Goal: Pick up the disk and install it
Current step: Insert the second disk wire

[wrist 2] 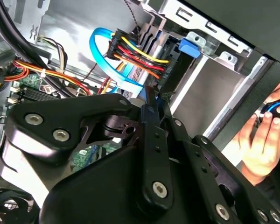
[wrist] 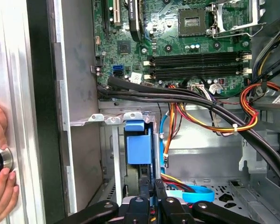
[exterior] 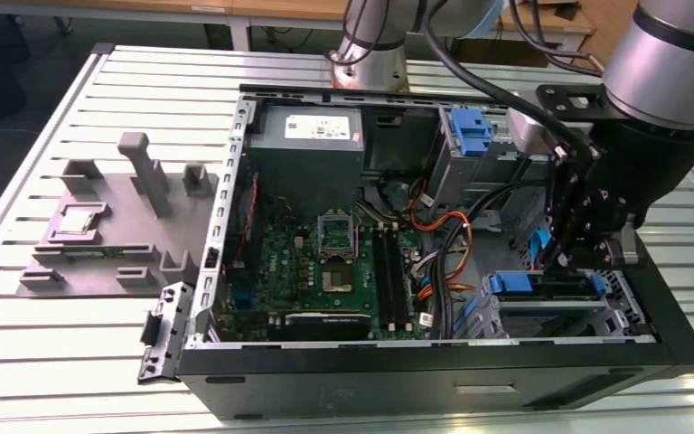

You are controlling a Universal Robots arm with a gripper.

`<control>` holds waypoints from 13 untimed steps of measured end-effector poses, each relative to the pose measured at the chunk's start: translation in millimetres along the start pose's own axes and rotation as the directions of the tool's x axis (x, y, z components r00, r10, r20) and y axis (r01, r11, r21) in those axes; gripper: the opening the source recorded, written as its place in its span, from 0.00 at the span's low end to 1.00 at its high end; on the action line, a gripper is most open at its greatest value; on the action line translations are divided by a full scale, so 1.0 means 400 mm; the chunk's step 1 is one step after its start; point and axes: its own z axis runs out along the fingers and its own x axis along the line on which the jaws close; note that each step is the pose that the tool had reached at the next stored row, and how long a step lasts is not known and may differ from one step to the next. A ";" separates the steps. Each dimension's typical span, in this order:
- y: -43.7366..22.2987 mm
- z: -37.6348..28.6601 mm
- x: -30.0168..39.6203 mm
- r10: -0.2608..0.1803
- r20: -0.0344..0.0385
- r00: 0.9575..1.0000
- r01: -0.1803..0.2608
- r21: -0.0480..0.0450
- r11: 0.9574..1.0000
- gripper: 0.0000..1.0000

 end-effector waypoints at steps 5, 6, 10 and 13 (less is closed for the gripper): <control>-0.001 0.002 0.013 0.001 0.016 1.000 -0.002 0.006 1.000 0.16; -0.001 0.002 0.014 0.002 0.018 1.000 -0.002 0.008 1.000 0.16; -0.001 0.005 0.018 0.002 0.023 1.000 -0.003 0.010 1.000 0.16; 0.000 0.007 0.018 0.002 0.024 1.000 -0.003 0.010 1.000 0.16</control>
